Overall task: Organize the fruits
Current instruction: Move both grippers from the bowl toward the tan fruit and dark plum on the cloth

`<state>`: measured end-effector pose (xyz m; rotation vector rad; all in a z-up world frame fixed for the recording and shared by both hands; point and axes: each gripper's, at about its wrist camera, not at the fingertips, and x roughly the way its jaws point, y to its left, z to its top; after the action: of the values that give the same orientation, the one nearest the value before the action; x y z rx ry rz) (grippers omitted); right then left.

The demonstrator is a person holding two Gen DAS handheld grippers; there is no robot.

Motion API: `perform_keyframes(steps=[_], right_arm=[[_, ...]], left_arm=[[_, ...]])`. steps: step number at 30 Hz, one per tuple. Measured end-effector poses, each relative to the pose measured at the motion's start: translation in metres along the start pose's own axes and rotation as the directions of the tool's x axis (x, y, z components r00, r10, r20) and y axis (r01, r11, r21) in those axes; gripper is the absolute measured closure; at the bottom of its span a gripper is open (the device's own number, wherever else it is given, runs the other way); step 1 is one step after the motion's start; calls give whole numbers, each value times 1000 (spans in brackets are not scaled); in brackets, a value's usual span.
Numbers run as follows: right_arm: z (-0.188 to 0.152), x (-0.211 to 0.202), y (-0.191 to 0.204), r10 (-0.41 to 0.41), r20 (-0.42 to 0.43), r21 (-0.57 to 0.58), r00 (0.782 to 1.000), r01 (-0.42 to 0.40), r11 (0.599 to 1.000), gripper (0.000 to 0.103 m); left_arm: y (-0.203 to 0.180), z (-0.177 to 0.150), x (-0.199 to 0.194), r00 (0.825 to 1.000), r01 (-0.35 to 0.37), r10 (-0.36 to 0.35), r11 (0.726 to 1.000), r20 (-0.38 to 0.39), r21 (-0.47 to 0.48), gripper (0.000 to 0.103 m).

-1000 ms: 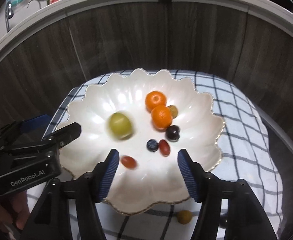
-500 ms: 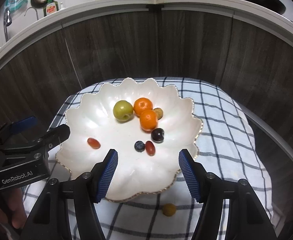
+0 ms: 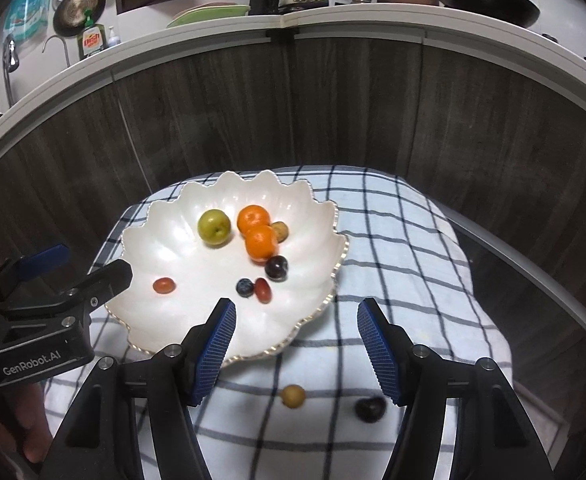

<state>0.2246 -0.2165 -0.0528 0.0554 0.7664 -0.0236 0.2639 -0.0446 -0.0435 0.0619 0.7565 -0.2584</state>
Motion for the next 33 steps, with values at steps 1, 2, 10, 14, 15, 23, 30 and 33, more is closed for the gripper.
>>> perform_keyframes(steps=[1,2,10,14,15,23,30,33], right_arm=[[-1,-2,-3,-3,2,1,1000,3,1000,39],[-3,-4,-6,-6,3,3,1000,6,1000,39],[-16,-18,-31,-36,10,24,999,36,999,39],[-25,-23,-40,-50,6,27,999,50,998,39],[-28,-24,-42,-54,4,27,999,54,998,39],[-47,-27,-56,-65,-13,29,998,66,997,39],[-59,-26,-64,-70,-22,16,997,70,997,39],[-62,-25,-67,-65,-22,15,998,65,998,39]], left_arm=[[-4,-1,-1,1000,5,-5,1000,-1,1,4],[-6,-3,-2,1000,7,-7,1000,-2,2,4],[-30,-15,-11,1000,28,-28,999,-5,22,4],[-42,-23,-13,999,38,-38,999,-13,38,4],[-44,-25,-14,999,40,-39,998,-16,43,4],[-60,-40,-16,999,50,-48,996,-22,70,4],[-73,-52,-17,999,50,-48,993,-24,104,5],[-78,-58,-18,998,54,-52,992,-21,116,5]])
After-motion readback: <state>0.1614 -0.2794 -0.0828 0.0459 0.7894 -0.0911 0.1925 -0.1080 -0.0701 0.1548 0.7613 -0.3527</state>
